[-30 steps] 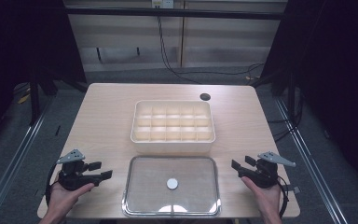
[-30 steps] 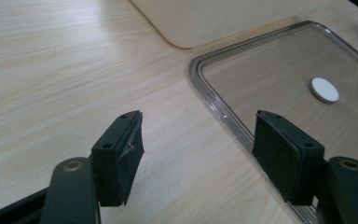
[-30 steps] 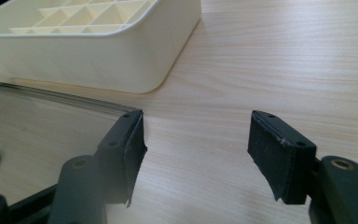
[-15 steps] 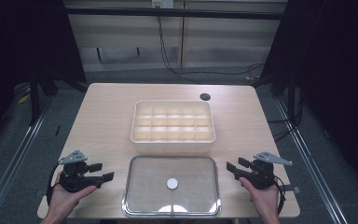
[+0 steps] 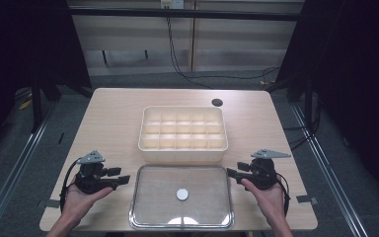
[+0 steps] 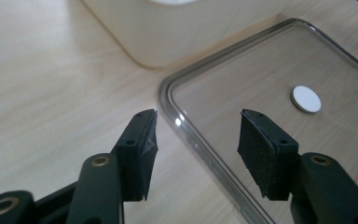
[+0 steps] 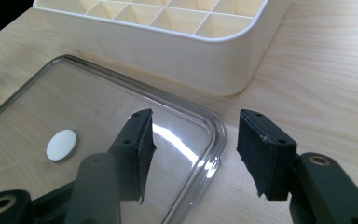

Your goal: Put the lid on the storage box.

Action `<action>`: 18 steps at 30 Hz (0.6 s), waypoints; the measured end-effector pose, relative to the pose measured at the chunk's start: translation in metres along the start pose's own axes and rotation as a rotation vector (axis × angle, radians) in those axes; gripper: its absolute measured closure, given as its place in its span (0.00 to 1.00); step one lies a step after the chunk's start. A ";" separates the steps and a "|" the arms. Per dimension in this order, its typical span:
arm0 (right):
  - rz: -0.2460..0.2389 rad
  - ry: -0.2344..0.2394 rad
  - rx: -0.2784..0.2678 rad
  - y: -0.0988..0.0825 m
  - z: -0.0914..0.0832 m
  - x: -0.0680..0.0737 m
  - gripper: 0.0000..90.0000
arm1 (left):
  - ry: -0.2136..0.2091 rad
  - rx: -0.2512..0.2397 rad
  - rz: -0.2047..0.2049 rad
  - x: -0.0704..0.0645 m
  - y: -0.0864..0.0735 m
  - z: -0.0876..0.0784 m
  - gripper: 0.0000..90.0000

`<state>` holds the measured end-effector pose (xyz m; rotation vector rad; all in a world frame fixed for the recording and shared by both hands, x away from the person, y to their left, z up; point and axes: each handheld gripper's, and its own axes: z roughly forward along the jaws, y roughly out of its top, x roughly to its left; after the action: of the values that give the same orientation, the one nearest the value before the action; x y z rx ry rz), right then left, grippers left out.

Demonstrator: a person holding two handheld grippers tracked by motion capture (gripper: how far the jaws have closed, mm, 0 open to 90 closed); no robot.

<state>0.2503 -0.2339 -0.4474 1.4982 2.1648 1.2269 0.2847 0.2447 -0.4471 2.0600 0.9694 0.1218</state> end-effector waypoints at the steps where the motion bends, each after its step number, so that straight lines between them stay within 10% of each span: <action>1: 0.000 0.000 0.000 0.000 0.000 0.000 0.51 | 0.000 0.000 0.000 0.000 0.000 0.000 0.51; 3: 0.008 0.000 -0.007 0.001 0.001 -0.001 0.50 | -0.023 -0.033 -0.030 -0.001 0.002 0.004 0.51; 18: 0.006 -0.013 0.068 -0.027 0.024 -0.003 0.53 | -0.007 0.134 -0.013 -0.001 -0.025 0.040 0.47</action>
<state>0.2483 -0.2277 -0.4827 1.5355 2.2159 1.1533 0.2856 0.2264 -0.4909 2.1735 1.0104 0.0433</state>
